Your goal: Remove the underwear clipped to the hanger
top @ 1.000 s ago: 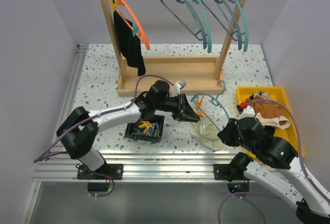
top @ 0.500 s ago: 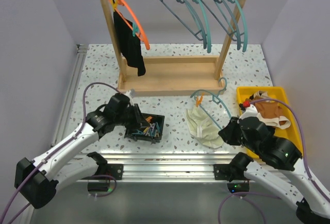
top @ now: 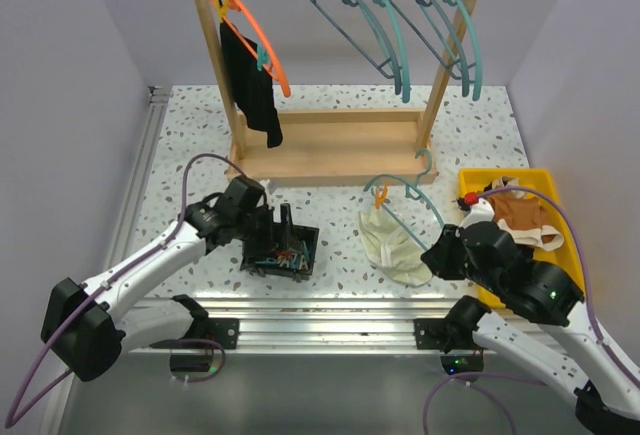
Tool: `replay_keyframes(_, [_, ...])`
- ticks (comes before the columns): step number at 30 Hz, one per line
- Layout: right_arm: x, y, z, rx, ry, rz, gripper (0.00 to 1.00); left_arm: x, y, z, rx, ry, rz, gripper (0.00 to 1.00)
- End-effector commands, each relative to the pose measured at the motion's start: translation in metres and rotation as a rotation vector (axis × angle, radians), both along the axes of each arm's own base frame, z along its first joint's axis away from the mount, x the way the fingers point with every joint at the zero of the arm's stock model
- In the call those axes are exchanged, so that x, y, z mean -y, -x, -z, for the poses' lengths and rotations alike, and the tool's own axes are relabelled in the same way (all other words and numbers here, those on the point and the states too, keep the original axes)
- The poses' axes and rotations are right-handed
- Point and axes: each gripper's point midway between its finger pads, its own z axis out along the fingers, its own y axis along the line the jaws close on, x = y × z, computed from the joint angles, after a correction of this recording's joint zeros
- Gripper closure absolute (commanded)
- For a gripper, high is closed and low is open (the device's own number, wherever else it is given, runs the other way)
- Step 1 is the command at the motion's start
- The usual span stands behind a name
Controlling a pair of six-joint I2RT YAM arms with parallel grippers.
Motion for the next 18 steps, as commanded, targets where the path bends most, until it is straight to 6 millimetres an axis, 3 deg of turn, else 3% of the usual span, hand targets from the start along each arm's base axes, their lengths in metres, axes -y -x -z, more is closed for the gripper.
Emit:
replay_keyframes(1, [-0.011, -0.008, -0.024, 0.062, -0.037, -0.037, 1.00, 0.007, -0.020, -0.036, 0.096, 0.018, 0.018, 0.10])
replay_keyframes(4, [-0.015, -0.008, -0.022, 0.054, -0.033, -0.061, 1.00, 0.020, -0.030, -0.061, 0.124, 0.075, 0.019, 0.00])
replay_keyframes(6, [-0.017, -0.007, -0.022, 0.052, -0.036, -0.079, 1.00, 0.033, -0.038, -0.074, 0.132, 0.133, 0.020, 0.00])
replay_keyframes(7, [-0.019, -0.007, -0.020, 0.049, -0.033, -0.084, 1.00, 0.045, -0.042, -0.090, 0.156, 0.199, 0.044, 0.00])
replay_keyframes(10, [-0.022, -0.008, -0.020, 0.048, -0.043, -0.095, 1.00, 0.066, -0.053, -0.103, 0.147, 0.273, 0.067, 0.00])
replay_keyframes(13, [-0.029, -0.007, -0.021, 0.048, -0.066, -0.115, 1.00, 0.086, -0.071, -0.107, 0.175, 0.282, 0.095, 0.00])
replay_keyframes(14, [-0.030, -0.007, -0.020, 0.045, -0.070, -0.118, 1.00, 0.091, -0.076, -0.095, 0.150, 0.264, 0.102, 0.00])
replay_keyframes(16, [-0.035, -0.007, -0.021, 0.041, -0.088, -0.130, 1.00, 0.104, -0.085, -0.097, 0.182, 0.264, 0.134, 0.00])
replay_keyframes(17, [-0.036, -0.006, -0.020, 0.036, -0.094, -0.134, 1.00, 0.111, -0.091, -0.086, 0.179, 0.237, 0.141, 0.00])
replay_keyframes(18, [-0.039, -0.006, -0.020, 0.030, -0.100, -0.143, 1.00, 0.120, -0.094, -0.092, 0.219, 0.227, 0.179, 0.00])
